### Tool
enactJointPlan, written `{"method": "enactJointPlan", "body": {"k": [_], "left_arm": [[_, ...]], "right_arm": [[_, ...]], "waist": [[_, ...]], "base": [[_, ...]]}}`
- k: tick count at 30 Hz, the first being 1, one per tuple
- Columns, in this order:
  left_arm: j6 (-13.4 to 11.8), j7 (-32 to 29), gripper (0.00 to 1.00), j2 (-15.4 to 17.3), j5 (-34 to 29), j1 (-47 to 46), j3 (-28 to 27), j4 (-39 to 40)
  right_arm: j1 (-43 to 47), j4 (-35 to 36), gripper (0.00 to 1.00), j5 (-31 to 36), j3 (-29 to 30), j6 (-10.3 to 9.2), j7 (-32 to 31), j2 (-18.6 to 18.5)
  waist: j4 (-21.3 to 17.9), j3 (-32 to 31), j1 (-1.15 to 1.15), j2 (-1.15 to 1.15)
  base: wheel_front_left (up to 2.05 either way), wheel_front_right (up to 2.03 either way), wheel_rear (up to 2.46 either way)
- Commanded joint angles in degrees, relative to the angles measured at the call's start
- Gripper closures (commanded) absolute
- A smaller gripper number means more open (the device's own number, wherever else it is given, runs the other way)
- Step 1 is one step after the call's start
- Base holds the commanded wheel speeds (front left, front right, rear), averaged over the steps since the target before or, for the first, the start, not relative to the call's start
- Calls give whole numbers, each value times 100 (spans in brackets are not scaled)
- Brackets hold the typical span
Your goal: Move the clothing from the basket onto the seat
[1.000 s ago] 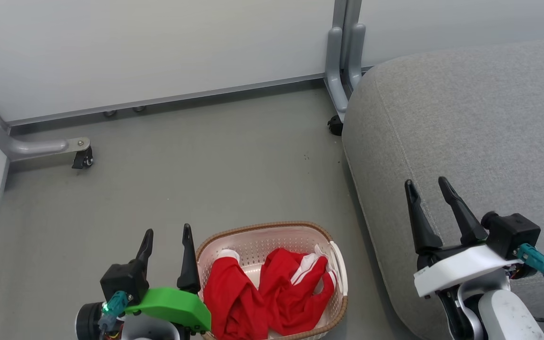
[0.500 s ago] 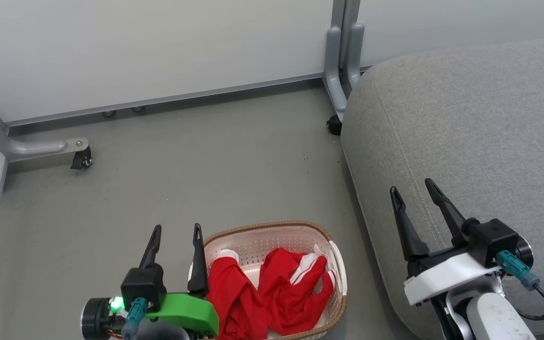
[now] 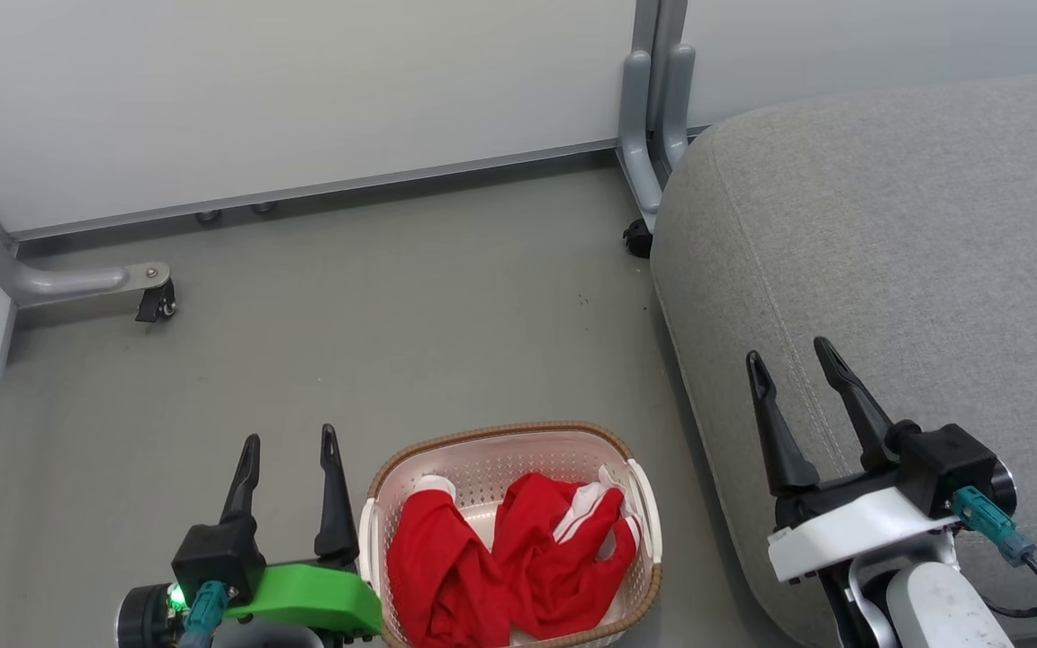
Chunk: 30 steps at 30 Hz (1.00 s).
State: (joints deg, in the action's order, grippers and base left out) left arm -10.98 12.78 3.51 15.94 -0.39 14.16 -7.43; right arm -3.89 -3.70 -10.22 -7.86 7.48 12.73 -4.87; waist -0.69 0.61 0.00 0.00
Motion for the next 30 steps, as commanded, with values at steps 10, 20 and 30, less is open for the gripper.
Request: {"method": "enactJointPlan", "body": {"k": [10, 20, 30], "left_arm": [[200, 157, 0, -59, -176, 169, -277, -126], [94, 252, 0, -56, -498, 206, -202, -81], [175, 238, 0, -57, -426, 187, -227, -140]], "right_arm": [[120, -241, 0, -530, -10, 2, 165, 138], [45, -483, 0, -372, -148, 1, 255, 110], [35, -412, 0, -441, -108, 2, 251, 109]], "waist": [[-5, -6, 0, 0], [-8, 5, 0, 0], [-20, 44, 0, 0]], "base": [[0, 0, 0], [0, 0, 0], [0, 0, 0]]}}
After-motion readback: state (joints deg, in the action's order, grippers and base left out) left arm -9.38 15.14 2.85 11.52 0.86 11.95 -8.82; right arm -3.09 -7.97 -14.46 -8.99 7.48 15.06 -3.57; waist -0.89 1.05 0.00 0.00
